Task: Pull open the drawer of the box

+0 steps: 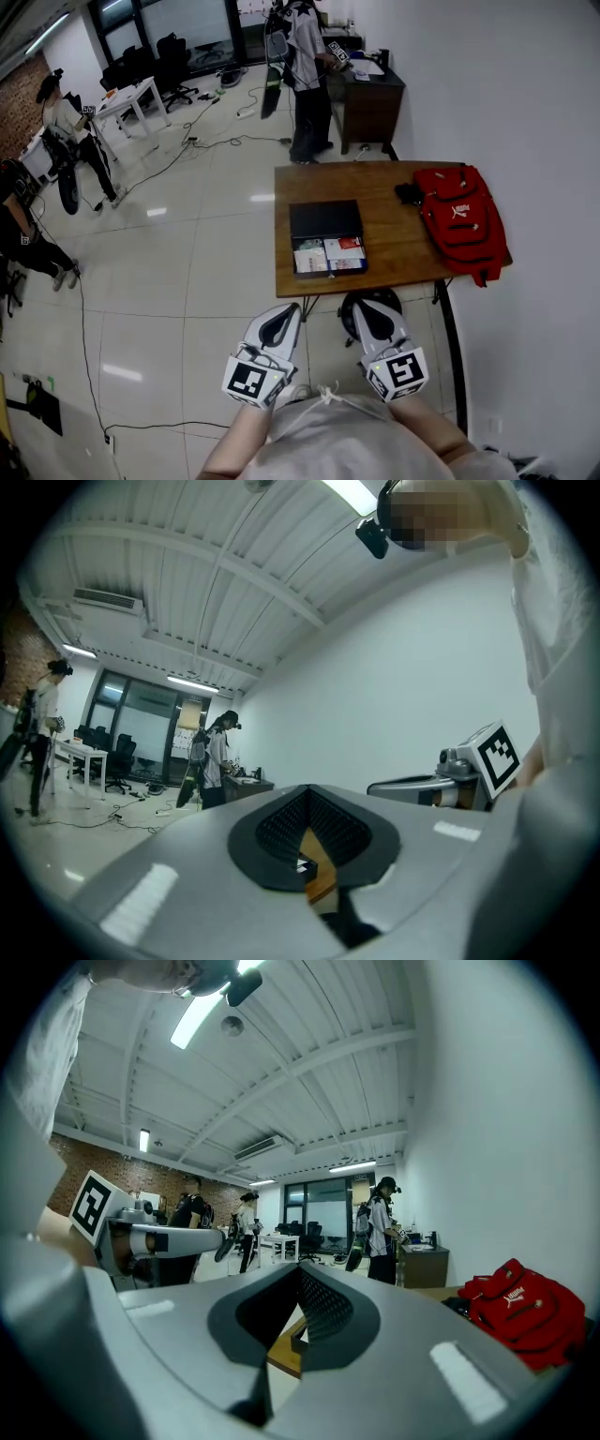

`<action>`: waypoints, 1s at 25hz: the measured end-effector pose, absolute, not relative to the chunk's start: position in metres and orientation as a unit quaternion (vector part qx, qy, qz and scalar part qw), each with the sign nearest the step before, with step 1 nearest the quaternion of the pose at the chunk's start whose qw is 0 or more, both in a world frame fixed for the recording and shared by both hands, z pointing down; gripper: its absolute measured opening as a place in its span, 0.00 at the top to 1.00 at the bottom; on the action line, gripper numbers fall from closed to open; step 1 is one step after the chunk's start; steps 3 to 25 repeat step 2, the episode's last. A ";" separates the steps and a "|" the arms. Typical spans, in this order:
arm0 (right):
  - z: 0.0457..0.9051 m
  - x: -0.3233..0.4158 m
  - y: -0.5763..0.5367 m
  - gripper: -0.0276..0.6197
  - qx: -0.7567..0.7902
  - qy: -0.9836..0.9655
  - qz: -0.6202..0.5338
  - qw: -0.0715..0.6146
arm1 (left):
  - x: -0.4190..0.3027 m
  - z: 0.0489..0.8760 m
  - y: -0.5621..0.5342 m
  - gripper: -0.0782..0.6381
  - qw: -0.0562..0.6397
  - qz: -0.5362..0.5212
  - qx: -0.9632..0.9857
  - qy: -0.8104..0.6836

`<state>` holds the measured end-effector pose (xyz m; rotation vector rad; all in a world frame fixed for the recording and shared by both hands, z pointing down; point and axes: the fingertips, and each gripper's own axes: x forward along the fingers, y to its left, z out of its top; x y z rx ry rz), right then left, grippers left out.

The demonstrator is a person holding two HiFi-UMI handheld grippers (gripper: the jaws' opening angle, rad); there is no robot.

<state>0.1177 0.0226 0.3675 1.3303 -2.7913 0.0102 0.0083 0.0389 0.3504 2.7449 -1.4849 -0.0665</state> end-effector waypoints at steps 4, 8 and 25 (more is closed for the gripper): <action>0.368 0.119 0.022 0.95 0.429 -0.903 0.003 0.028 | 0.008 0.350 0.038 0.89 0.011 -0.018 0.879 -0.477; 0.368 0.119 0.022 0.95 0.429 -0.903 0.003 0.028 | 0.008 0.350 0.038 0.89 0.011 -0.018 0.879 -0.477; 0.368 0.119 0.022 0.95 0.429 -0.903 0.003 0.028 | 0.008 0.350 0.038 0.89 0.011 -0.018 0.879 -0.477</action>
